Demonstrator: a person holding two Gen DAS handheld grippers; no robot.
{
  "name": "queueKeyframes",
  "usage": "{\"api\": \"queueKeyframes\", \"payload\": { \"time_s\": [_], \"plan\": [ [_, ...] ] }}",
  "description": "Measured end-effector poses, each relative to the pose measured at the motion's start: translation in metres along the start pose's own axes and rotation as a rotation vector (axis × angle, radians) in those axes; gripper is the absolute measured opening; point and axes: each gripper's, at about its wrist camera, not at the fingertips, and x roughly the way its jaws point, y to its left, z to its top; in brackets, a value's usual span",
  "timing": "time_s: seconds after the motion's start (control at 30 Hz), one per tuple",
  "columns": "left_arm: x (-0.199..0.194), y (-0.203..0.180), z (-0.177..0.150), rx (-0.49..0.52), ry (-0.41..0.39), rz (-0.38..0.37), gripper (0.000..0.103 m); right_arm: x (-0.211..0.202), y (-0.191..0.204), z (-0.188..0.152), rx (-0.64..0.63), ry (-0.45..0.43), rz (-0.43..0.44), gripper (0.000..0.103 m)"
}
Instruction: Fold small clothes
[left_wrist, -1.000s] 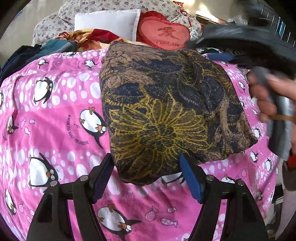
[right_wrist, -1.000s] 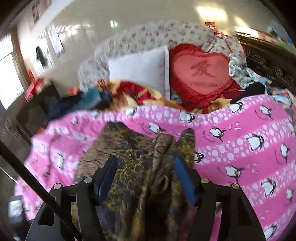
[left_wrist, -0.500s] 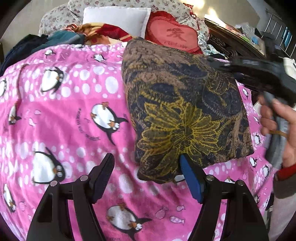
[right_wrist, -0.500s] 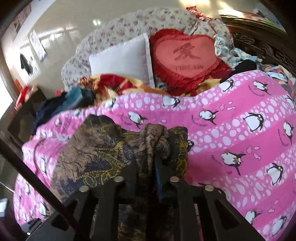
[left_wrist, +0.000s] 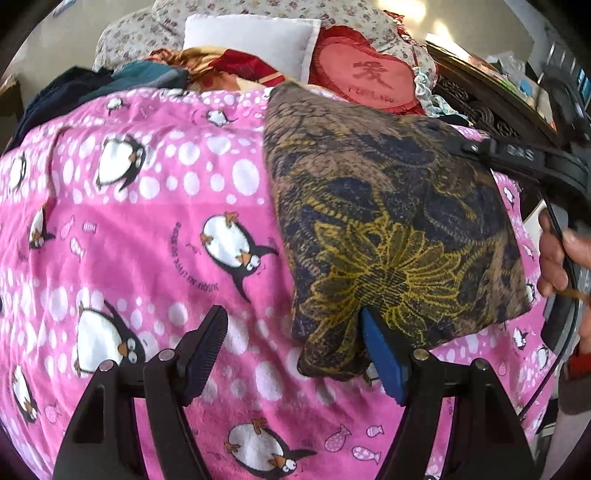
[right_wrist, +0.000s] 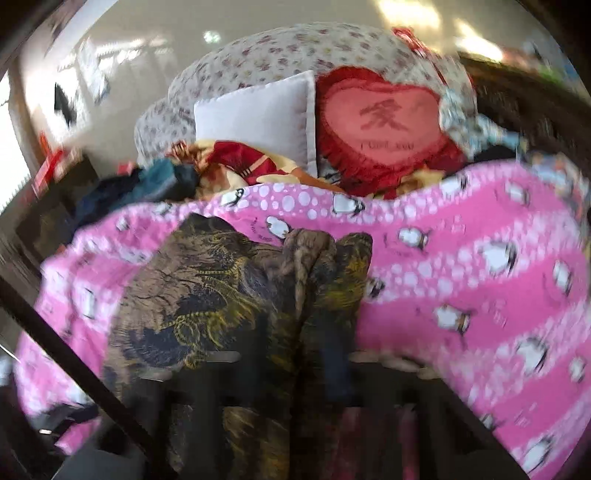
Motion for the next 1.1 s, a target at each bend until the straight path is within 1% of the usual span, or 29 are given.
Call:
{"api": "queueKeyframes", "payload": {
  "time_s": [0.07,0.1,0.17,0.2,0.27,0.3,0.33,0.37,0.43,0.47,0.5,0.53,0.6,0.67,0.7,0.8,0.9,0.97,1.1],
  "plan": [
    [0.003,-0.003,0.002,0.009,0.0,0.005,0.074,0.007,0.001,0.003,-0.017,0.003,-0.046,0.02],
    [0.005,-0.005,0.002,0.009,0.007,0.002,0.075,0.013,-0.005,0.003,0.013,0.012,-0.056,0.02],
    [0.006,-0.006,0.001,0.014,0.019,-0.004,0.075,0.017,-0.017,0.001,0.085,0.026,-0.023,0.021],
    [0.005,-0.006,0.001,0.02,0.02,-0.006,0.075,0.015,-0.023,0.0,0.116,0.021,-0.017,0.035],
    [-0.001,-0.002,0.003,0.022,0.011,-0.012,0.075,0.003,-0.035,-0.007,0.173,0.01,-0.015,0.05],
    [-0.005,0.002,0.004,0.012,0.001,-0.021,0.075,-0.003,-0.038,-0.011,0.189,0.004,0.004,0.051],
    [-0.008,0.007,0.007,-0.004,-0.011,-0.035,0.078,-0.012,-0.041,-0.016,0.203,-0.004,0.035,0.051],
    [-0.011,0.012,0.01,-0.018,-0.021,-0.044,0.08,-0.02,-0.042,-0.021,0.205,-0.015,0.062,0.055],
    [-0.012,0.022,0.017,-0.052,-0.037,-0.066,0.087,-0.032,-0.043,-0.03,0.193,-0.024,0.072,0.065],
    [-0.01,0.026,0.021,-0.072,-0.043,-0.082,0.089,-0.037,-0.043,-0.036,0.192,-0.027,0.082,0.073],
    [-0.008,0.029,0.024,-0.086,-0.045,-0.093,0.09,-0.04,-0.043,-0.041,0.192,-0.028,0.108,0.077],
    [-0.004,0.033,0.029,-0.099,-0.044,-0.097,0.09,-0.042,-0.043,-0.048,0.192,-0.023,0.136,0.077],
    [0.002,0.036,0.033,-0.108,-0.039,-0.09,0.09,-0.042,-0.042,-0.061,0.198,-0.007,0.161,0.078],
    [0.006,0.033,0.036,-0.091,-0.046,-0.086,0.09,-0.041,-0.043,-0.074,0.212,-0.01,0.187,0.079],
    [0.007,0.03,0.037,-0.074,-0.055,-0.073,0.09,-0.041,-0.043,-0.079,0.218,-0.012,0.196,0.082],
    [0.008,0.024,0.037,-0.049,-0.069,-0.056,0.09,-0.039,-0.043,-0.091,0.238,0.001,0.229,0.083],
    [0.011,0.019,0.038,-0.032,-0.077,-0.043,0.09,-0.041,-0.04,-0.096,0.232,-0.004,0.235,0.084],
    [0.013,0.017,0.04,-0.027,-0.074,-0.046,0.09,-0.042,-0.038,-0.097,0.224,-0.012,0.246,0.085],
    [0.021,0.016,0.043,-0.027,-0.06,-0.057,0.091,-0.035,-0.029,-0.101,0.193,-0.005,0.242,0.086]
  ]
}}
